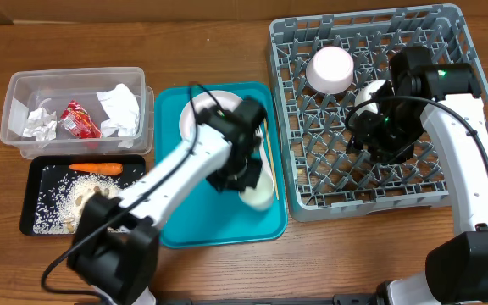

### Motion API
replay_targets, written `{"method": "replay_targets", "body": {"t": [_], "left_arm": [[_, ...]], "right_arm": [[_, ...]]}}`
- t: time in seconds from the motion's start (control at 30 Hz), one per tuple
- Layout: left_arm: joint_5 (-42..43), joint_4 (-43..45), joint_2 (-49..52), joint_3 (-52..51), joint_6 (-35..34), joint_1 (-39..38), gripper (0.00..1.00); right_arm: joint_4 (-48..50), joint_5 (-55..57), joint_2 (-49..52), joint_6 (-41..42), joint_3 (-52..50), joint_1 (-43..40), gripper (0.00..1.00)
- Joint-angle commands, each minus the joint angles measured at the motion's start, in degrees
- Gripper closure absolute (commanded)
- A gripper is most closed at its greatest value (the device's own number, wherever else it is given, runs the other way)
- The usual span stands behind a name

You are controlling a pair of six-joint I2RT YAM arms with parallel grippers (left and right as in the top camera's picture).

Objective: Sort waste into correct bins and load items into the dishwasher
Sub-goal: 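Grasp the small white cup on the teal tray with the left gripper, then lift the cup with the left gripper and hold it toward the right gripper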

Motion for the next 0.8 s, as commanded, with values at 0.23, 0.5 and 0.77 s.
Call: {"method": "replay_targets", "body": {"t": [0.23,0.5,0.77], "left_arm": [[3.15,-2.64,-5.6,11.43,3.28,8.26,0.96],[13.86,3.85,-5.53,11.45,15.41,9.64,0.96],[34.62,1.53,-5.53,11.45,27.3,16.02,0.96]], "right_arm": [[0.52,0.35,0.17,-0.13,-0.24,0.22,0.01],[1.09,0.04,0.17,-0.22,-0.24,0.22,0.02],[-2.54,-27.19,0.17,-30.47,-0.24,0.22,0.14]]}}
